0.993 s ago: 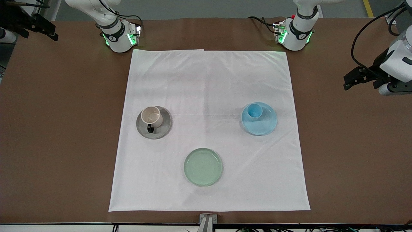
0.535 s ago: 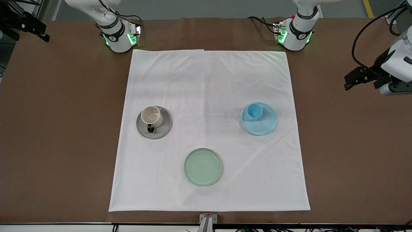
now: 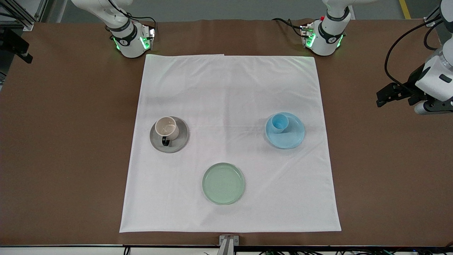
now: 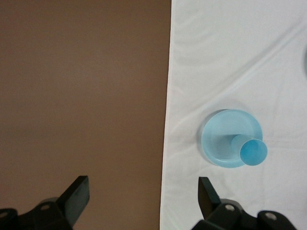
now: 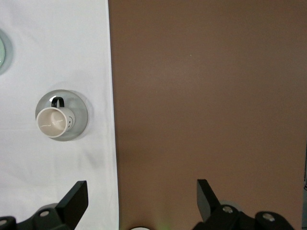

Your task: Place blue cup in blue plate and white mug in gray plate

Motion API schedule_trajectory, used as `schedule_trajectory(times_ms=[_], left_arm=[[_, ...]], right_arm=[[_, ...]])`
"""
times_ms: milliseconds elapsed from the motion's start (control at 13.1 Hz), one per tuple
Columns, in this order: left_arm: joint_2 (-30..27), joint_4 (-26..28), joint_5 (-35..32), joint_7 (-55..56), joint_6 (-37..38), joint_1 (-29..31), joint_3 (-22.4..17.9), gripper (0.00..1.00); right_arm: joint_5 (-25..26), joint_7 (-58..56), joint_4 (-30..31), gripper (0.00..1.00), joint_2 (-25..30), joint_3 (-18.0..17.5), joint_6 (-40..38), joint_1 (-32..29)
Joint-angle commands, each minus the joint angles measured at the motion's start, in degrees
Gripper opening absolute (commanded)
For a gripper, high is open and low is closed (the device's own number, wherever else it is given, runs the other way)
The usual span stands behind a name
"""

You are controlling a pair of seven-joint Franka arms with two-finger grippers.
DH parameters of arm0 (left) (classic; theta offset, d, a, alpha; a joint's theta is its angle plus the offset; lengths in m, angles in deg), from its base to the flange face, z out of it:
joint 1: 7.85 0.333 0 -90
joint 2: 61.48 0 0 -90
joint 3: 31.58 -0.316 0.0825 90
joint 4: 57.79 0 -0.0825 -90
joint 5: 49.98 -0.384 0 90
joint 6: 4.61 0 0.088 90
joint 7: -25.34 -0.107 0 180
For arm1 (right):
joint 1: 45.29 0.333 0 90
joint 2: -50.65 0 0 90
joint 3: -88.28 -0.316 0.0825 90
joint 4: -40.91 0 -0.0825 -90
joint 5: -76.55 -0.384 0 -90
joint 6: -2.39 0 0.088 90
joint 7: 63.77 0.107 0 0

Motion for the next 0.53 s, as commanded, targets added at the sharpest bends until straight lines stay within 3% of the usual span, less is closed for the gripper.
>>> schedule_trajectory(times_ms=[0,458], left_arm=[[-0.22,-0.35,1.29,-1.14,-0.22,0.53,0.17,1.0],[-0.31,-0.43,1.29,-0.88,-0.14,0.44,0.26,1.0]], right_arm=[[-0.56,-0.67,-5.83,1.0,-5.32,-0.52,-0.78,-1.45],[-6.45,-0.23,-5.39,1.0,-6.37,-0.52,-0.95,-3.29]])
